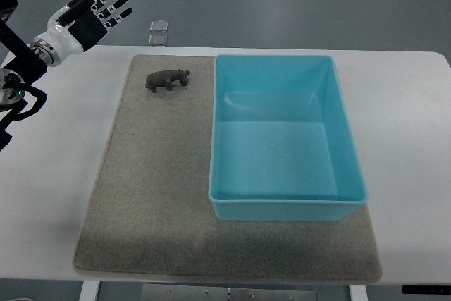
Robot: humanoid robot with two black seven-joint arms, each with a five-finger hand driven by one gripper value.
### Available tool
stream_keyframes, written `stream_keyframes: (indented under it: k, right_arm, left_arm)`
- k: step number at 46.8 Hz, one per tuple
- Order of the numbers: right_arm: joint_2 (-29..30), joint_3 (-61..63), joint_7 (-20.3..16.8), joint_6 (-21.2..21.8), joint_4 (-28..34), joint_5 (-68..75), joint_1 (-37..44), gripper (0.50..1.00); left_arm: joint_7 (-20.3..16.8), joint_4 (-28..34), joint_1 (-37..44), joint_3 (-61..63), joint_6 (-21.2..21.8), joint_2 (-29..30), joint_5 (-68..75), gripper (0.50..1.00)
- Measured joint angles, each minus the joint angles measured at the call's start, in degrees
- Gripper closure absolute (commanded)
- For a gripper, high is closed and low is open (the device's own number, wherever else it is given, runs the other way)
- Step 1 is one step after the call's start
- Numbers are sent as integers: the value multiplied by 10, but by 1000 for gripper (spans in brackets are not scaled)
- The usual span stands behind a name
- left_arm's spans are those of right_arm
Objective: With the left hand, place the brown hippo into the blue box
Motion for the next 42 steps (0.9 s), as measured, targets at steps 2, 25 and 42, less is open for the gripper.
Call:
stream_keyframes:
  k: [2,25,42]
  right_arm:
    - [0,0,0,0,0,0,0,564]
    - [0,0,0,0,0,0,0,564]
    - [0,0,0,0,0,0,0,564]
  left_arm:
    - [0,0,0,2,0,0,0,501]
    - [0,10,-8,4,10,4,0,501]
    - [-11,9,-18,22,4,1,112,501]
